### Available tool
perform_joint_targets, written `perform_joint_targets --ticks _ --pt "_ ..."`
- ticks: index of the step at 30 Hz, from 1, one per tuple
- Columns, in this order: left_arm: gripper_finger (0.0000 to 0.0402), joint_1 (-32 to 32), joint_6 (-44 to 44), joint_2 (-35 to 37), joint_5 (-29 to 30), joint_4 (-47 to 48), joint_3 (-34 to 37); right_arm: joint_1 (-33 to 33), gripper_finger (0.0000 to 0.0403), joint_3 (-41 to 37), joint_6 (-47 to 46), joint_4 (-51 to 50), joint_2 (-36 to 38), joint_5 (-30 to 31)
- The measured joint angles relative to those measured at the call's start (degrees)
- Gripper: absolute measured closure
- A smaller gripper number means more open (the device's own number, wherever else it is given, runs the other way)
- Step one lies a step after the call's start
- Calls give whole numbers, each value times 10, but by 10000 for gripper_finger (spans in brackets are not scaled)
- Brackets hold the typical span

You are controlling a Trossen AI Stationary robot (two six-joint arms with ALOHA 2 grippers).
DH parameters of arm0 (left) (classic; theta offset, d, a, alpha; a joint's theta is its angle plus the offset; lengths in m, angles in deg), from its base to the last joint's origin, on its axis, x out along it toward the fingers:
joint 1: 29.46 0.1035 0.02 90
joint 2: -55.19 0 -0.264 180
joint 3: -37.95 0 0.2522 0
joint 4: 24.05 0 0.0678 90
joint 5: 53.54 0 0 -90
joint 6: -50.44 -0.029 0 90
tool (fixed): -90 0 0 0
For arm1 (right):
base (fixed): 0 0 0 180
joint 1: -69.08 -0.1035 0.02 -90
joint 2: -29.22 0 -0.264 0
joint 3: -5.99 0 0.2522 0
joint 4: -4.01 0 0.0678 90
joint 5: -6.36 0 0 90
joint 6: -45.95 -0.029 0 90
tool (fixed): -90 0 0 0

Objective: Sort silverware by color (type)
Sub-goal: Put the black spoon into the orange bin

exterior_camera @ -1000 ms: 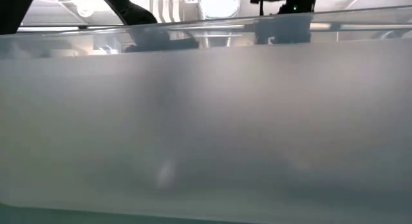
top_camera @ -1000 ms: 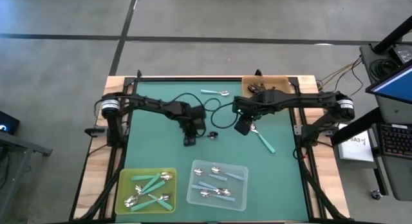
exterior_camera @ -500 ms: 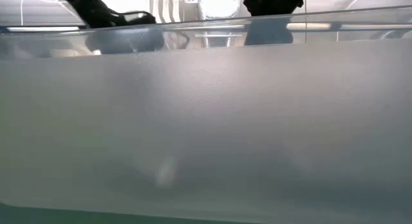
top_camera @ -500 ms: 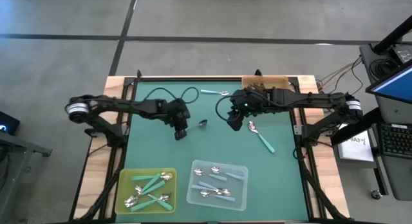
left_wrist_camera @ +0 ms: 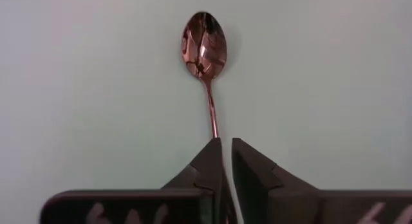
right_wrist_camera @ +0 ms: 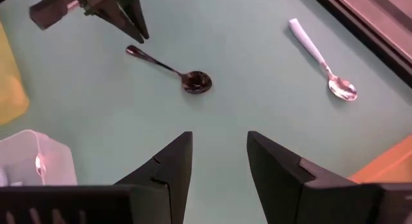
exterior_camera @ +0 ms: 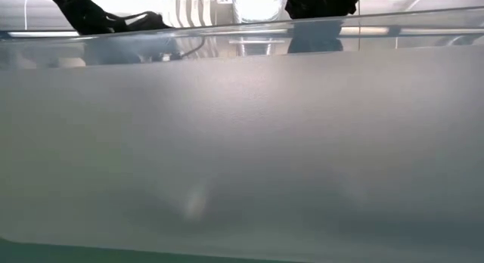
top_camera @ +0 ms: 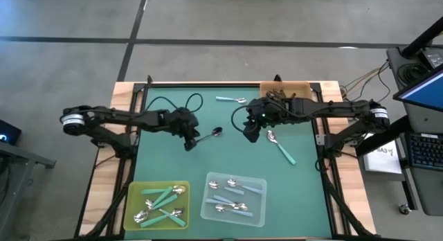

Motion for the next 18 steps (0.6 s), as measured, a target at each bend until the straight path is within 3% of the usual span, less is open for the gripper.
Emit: perform_joint_targets --ticks 11,18 --pt "270 -1 -97 -137 20 0 -50 0 264 1 -3 -50 0 -1" --pt "251 -2 -129 -193 42 -2 -86 0 264 -1 -4 -58 0 -1"
